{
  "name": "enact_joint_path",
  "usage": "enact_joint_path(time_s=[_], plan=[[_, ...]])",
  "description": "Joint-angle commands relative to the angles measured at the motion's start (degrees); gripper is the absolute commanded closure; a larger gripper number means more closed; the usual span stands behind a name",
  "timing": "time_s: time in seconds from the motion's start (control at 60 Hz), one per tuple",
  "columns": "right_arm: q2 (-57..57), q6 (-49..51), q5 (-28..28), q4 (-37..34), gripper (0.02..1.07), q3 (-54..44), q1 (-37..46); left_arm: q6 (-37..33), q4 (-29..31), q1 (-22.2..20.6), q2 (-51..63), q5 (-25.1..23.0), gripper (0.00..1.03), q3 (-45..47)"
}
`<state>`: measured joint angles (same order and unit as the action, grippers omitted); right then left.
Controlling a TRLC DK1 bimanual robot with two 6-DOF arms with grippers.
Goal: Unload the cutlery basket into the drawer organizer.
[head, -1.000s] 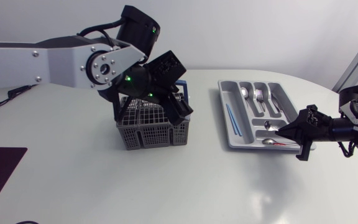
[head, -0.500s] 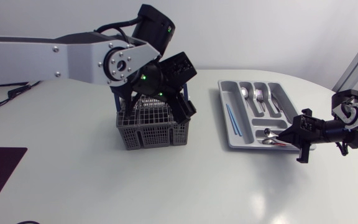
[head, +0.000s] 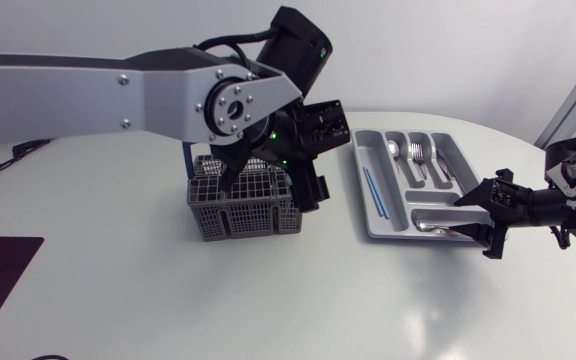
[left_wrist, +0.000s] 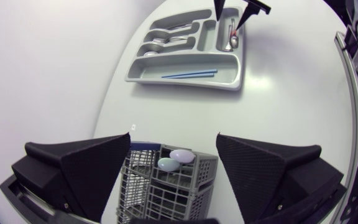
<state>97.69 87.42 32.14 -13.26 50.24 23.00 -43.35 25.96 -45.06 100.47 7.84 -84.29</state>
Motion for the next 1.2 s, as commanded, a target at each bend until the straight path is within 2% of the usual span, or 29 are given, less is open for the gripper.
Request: enact_joint_path(time_s=[0.0, 0.183, 0.317, 0.383, 0.683, 1.0, 1.183], plan=[[-2.77, -0.41, 0.29, 0.07, 0.26, -3.13, -0.15, -9.38, 1.29, 0.5, -0.27, 0.16, 0.07, -2.46], [-6.46, -0.41, 0.82, 0.07, 0.26, -6.38, -1.3, -22.92, 10.61, 1.99, 0.61, -3.88, 0.07, -5.71], [-7.07, -0.58, 1.43, 0.07, 0.26, -7.44, -1.56, -32.67, 14.83, 2.78, 2.63, -4.76, 0.07, -5.97], [-7.07, -0.58, 1.7, 0.07, 0.26, -7.61, -1.56, -35.4, 16.5, 3.13, 3.6, -5.2, 0.07, -7.2], [-9.01, -1.02, 2.14, 0.25, 0.26, -10.16, -3.67, -42.96, 18.43, 3.49, 7.55, -6.61, 0.09, -11.51], [-12.88, -2.34, 3.28, 0.51, 0.26, -13.85, -6.22, -50.25, 29.06, 4.01, 15.2, -6.52, 0.15, -24.61], [-12.88, -2.43, 3.72, 1.04, 0.26, -13.85, -6.22, -51.92, 31.53, 4.54, 18.45, -6.52, 0.18, -28.3]])
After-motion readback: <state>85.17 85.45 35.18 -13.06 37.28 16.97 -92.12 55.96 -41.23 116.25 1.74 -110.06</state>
